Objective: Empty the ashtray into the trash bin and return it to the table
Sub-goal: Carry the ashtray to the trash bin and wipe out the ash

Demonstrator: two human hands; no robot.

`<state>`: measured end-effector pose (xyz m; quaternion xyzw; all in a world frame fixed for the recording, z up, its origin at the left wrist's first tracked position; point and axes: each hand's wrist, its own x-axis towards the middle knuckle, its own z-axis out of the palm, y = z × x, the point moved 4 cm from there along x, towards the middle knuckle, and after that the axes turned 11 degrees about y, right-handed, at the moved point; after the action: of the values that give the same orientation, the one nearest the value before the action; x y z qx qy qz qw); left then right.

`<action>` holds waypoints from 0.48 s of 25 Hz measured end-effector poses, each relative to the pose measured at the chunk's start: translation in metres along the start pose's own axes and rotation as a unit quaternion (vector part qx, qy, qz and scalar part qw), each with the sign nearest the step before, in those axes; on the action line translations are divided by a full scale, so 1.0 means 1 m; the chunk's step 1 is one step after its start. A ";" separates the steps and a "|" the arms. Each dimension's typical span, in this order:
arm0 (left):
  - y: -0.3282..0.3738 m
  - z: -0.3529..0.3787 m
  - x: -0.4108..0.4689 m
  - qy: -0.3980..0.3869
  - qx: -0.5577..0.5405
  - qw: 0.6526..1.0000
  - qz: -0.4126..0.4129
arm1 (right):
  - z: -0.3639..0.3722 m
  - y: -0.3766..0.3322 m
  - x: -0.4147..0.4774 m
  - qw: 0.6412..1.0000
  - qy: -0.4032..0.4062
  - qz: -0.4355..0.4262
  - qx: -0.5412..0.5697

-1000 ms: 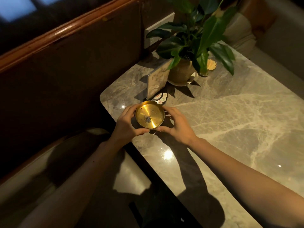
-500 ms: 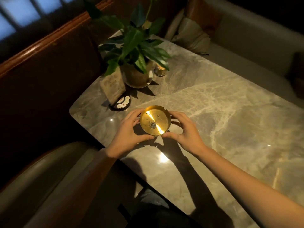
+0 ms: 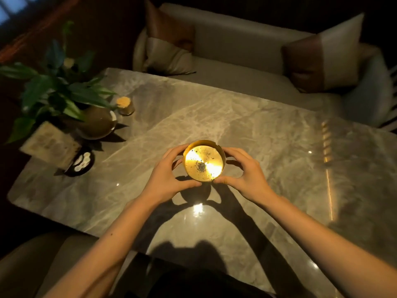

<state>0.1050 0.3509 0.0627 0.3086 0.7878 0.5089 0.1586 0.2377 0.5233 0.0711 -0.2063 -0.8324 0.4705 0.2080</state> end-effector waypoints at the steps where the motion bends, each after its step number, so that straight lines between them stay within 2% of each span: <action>1: 0.011 0.015 0.005 -0.010 0.003 1.000 0.011 | -0.017 0.006 -0.003 1.000 0.011 0.003 -0.002; 6: 0.059 0.091 0.019 -0.043 0.009 0.998 0.041 | -0.100 0.040 -0.020 0.998 0.064 0.016 0.006; 12: 0.101 0.173 0.025 -0.058 0.018 0.996 0.057 | -0.182 0.079 -0.031 0.996 0.080 0.022 -0.011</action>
<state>0.2165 0.5190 0.0807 0.3851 0.7674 0.4839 0.1694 0.3731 0.6706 0.0833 -0.2640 -0.8133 0.4480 0.2611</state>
